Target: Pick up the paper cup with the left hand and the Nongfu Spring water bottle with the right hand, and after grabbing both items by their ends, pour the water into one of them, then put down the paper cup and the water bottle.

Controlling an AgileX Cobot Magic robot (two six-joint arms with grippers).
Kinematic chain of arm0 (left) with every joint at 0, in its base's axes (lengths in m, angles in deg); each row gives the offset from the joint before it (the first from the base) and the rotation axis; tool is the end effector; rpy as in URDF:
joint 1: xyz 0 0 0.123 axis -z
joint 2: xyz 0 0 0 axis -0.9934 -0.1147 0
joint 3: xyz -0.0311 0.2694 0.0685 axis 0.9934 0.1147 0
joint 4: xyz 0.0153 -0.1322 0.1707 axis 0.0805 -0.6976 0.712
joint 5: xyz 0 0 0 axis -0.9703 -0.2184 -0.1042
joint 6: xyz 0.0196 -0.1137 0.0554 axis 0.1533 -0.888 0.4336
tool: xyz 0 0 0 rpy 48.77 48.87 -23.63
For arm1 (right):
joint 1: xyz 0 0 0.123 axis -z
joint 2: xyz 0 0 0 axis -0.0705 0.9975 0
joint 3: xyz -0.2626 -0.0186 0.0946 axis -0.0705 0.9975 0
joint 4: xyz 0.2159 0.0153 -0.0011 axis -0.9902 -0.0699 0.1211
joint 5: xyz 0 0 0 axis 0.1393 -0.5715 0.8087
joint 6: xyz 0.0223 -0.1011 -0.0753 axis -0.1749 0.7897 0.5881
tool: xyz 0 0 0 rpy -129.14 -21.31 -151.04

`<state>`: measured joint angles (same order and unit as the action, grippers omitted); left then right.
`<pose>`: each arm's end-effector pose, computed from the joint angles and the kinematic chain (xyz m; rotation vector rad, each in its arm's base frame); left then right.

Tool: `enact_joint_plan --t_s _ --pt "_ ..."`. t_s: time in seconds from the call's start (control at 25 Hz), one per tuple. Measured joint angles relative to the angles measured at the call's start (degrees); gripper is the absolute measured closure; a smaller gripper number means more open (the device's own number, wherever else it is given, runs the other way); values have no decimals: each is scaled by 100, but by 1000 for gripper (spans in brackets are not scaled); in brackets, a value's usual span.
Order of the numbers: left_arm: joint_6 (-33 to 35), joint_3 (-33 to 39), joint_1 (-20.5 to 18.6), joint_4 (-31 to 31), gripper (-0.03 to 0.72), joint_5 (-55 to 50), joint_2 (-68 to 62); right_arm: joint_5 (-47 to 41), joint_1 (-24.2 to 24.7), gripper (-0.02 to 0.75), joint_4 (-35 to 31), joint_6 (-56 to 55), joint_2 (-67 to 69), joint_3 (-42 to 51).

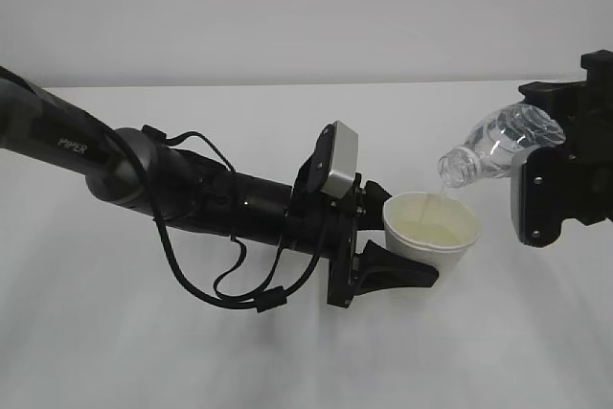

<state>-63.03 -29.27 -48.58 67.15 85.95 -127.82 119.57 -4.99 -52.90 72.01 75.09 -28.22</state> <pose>0.2831 -0.3350 0.1140 1.4766 1.2576 -1.2213 0.2913 0.0487 0.2134 -1.5858 1.1284 -1.0769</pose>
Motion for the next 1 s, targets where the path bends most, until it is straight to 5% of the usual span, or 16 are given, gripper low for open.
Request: enact_joint_plan --t_s 1.0 --pt "0 0 0 4 216 0 0 0 0 310 11 13 0 0"
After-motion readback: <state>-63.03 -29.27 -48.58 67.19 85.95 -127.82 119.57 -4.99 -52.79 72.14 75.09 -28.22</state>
